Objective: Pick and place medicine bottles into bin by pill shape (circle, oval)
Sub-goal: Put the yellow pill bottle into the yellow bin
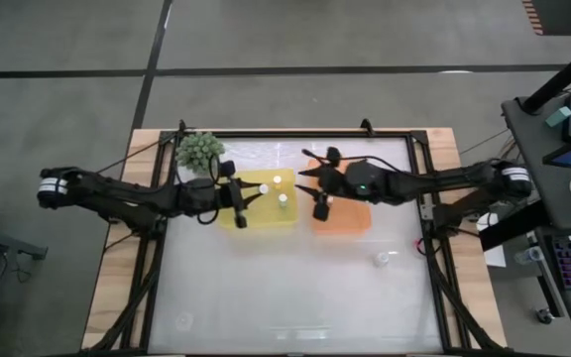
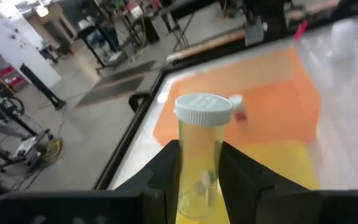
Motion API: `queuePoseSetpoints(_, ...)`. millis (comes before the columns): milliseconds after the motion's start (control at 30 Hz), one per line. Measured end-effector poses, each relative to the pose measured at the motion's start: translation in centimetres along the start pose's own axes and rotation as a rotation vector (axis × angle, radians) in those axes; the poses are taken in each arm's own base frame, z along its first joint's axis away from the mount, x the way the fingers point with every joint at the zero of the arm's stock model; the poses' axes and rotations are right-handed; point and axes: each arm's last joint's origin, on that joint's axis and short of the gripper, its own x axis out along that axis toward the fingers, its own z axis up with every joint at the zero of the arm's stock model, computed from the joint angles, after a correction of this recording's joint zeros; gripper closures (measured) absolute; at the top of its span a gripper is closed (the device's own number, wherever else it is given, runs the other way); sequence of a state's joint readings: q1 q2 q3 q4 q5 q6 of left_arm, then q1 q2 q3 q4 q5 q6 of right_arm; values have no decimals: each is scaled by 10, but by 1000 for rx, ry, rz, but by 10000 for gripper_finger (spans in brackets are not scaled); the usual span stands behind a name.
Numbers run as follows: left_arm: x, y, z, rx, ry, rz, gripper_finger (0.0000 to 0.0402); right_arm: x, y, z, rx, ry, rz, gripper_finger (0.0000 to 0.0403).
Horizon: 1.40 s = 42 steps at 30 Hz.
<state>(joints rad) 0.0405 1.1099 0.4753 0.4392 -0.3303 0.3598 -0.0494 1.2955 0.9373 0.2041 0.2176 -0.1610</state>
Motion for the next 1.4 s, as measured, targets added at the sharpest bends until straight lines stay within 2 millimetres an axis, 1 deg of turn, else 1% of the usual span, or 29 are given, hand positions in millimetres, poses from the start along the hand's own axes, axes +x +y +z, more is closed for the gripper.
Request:
queuePoseSetpoints(33, -1, 1, -1, 10, 5, 3, 326, 5, -1, 4, 14, -10, 19, 242)
queuePoseSetpoints(100, -1, 3, 3, 27, -23, 18, 326, 16, -1, 7, 16, 19, 50, 235)
queuePoseSetpoints(133, -2, 4, 4, 43, -25, 18, 326, 22, -1, 12, 21, 8, 63, 230)
queuePoseSetpoints(300, -4, 5, 5, 109, -30, 16, 326, 44, 1, 28, 15, 47, 86, 194)
queuePoseSetpoints(500, -7, 8, 11, 121, -73, 36, 326, 66, 4, 35, -28, 117, 100, 153)
queuePoseSetpoints(633, -8, 9, 12, 110, -74, 36, 326, 74, 5, 39, -46, 124, 101, 138)
queuePoseSetpoints(767, -6, 7, 10, 92, -65, 31, 326, 79, 7, 40, -66, 117, 103, 138)
queuePoseSetpoints(967, -5, 7, 9, 67, -62, 29, 326, 84, 9, 39, -77, 102, 103, 153)
queuePoseSetpoints(1200, -5, 7, 11, 44, -79, 35, 326, 84, 9, 39, -83, 95, 102, 170)
queuePoseSetpoints(1400, -5, 8, 14, 26, -107, 41, 326, 85, 10, 39, -82, 92, 101, 174)
